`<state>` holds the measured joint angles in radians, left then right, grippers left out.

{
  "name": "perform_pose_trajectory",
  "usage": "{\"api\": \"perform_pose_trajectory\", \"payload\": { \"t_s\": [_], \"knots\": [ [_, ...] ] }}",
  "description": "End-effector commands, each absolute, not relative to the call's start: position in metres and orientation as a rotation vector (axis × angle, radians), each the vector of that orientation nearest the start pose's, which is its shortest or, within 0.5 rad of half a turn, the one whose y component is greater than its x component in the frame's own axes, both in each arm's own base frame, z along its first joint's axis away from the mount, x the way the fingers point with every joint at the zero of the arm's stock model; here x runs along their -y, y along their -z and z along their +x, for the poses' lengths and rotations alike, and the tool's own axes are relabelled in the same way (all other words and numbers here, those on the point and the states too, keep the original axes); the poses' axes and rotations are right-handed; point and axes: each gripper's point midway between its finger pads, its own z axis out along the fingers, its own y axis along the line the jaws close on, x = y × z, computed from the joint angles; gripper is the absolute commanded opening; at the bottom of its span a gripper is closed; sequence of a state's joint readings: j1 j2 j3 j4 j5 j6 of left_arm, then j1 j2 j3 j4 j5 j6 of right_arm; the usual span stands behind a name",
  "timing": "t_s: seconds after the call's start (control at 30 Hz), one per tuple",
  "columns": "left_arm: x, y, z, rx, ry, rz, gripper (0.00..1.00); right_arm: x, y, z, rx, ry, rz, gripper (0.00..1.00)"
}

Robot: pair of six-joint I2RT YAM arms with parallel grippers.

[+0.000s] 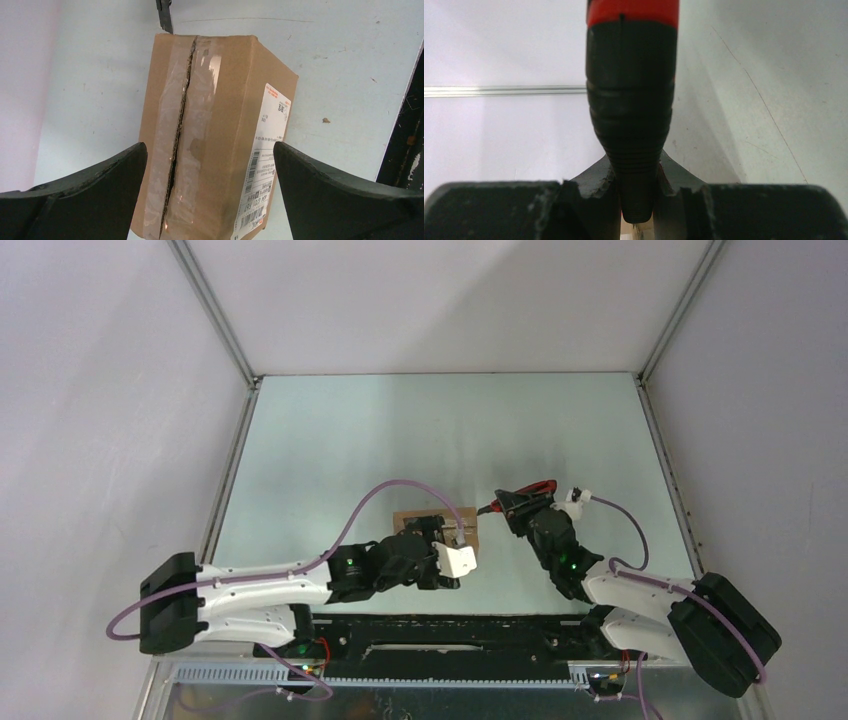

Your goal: Unpack the express box

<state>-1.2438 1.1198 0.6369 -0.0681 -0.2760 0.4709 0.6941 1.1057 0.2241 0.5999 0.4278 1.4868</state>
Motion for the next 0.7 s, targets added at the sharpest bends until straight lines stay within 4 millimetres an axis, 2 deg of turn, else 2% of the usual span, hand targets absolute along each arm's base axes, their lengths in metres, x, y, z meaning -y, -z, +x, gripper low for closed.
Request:
{"api": "perform_pose_trajectory", "payload": {
  "t_s": [0.0,0.33,0.5,0.67],
  "knots": [
    [0.309,-0.154,0.172,-1.466,0.213,1.405,1.00,-0.198,-0.142,0.288,-1.633,-1.159,1.052,0.00],
    [0.312,-0.158,0.185,-1.465,0.170,1.322,1.00,-0.199,-0.136,0.280,-1.671,-1.163,1.031,0.00],
    [0.313,-0.157,0.182,-1.459,0.194,1.317,1.00,-0.186,-0.128,0.281,-1.663,-1.127,1.052,0.00],
    [0.312,-0.156,0.181,-1.458,0.195,1.333,1.00,-0.177,-0.132,0.288,-1.632,-1.123,1.060,0.00]
  ]
}}
